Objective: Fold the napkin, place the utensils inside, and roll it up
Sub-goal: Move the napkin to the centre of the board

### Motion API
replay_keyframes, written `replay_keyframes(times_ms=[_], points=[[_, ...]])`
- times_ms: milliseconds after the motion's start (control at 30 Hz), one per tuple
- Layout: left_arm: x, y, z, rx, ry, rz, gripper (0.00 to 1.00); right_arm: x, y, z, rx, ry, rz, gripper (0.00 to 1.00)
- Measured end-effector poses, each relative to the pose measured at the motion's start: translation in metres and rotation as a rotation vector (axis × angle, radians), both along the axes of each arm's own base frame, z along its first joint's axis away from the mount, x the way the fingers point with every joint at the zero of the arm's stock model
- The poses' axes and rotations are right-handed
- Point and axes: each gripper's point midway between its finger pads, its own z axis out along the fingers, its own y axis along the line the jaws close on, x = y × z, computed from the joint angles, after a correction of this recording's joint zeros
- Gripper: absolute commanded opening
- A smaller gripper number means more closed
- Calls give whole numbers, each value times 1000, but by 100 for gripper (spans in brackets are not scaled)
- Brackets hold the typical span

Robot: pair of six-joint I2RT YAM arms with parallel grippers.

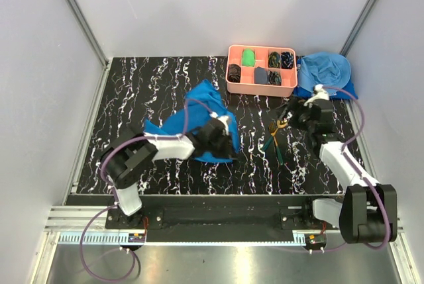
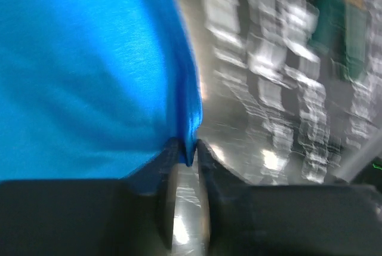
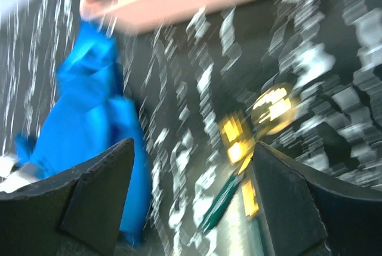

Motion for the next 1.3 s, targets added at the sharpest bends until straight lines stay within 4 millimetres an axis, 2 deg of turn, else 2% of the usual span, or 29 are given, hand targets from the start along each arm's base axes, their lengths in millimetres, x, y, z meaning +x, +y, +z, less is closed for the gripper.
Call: replay_keyframes(times_ms=[100, 133, 233, 333, 433, 533, 600, 733, 867, 967, 1100, 1200, 1300], points=[[-37, -46, 14, -110, 6, -80, 67, -17, 36, -13, 5, 66, 100, 86], [-48, -59, 22, -151, 7, -107, 71, -27, 54, -19, 9, 98, 148, 85], [-56, -69, 39, -191, -17, -133, 76, -51, 84, -37, 23, 172, 238, 82], [-43, -55, 64, -180, -89, -112, 76, -71, 89, -56, 27, 267, 253, 79], [-13, -32, 94, -147, -198, -55, 76, -85, 86, -68, 23, 348, 242, 77], [18, -15, 104, -87, -268, -8, 73, -101, 87, -77, 20, 420, 243, 77], [37, -7, 99, -33, -282, 13, 66, -111, 89, -78, 21, 449, 249, 77], [66, 2, 64, 79, -255, 24, 61, -123, 91, -77, 26, 481, 243, 78], [79, 12, 24, 170, -193, 19, 61, -129, 90, -78, 34, 510, 228, 77], [79, 20, 5, 217, -158, 16, 63, -134, 89, -80, 38, 536, 220, 77], [82, 24, 4, 237, -169, 26, 64, -139, 91, -81, 43, 554, 220, 77], [84, 25, 4, 243, -176, 27, 62, -143, 92, -82, 47, 565, 220, 77], [84, 25, 4, 244, -183, 22, 54, -146, 92, -85, 48, 580, 216, 77]])
